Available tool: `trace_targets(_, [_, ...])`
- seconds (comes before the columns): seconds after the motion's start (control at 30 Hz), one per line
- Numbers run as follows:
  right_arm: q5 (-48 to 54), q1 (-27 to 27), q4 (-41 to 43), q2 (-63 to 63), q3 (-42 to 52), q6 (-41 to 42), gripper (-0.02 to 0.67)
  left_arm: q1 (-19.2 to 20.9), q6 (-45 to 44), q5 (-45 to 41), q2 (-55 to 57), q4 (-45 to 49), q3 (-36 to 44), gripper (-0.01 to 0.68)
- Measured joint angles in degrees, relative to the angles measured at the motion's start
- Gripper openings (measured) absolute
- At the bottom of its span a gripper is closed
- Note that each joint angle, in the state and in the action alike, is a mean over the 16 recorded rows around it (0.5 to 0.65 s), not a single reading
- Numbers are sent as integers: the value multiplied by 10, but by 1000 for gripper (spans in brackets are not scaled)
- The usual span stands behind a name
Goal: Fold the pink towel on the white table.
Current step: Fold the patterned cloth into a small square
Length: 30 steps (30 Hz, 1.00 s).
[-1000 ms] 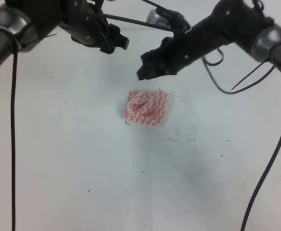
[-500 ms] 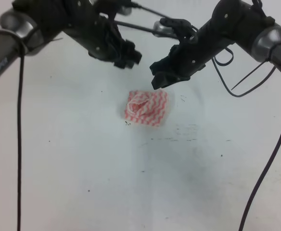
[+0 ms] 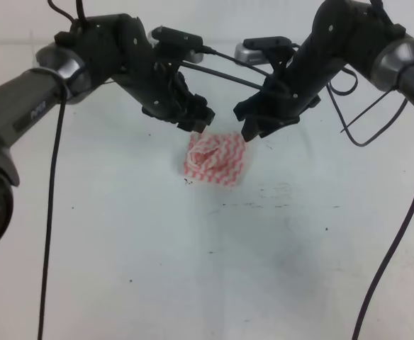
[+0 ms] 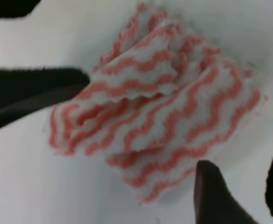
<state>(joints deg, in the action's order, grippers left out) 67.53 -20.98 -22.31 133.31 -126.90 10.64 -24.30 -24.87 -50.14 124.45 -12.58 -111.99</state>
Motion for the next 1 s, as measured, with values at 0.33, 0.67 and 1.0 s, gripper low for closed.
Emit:
trace_targets(0.33, [23, 0, -7, -1, 0, -5, 204, -1, -24, -16, 1, -24, 0, 400])
trace_targets(0.67, [23, 0, -7, 0, 0, -3, 186, -16, -85, -24, 10, -30, 0, 400])
trace_targets(1.0, [23, 0, -5, 0, 0, -3, 185, -37, -127, -18, 28, 26, 0, 401])
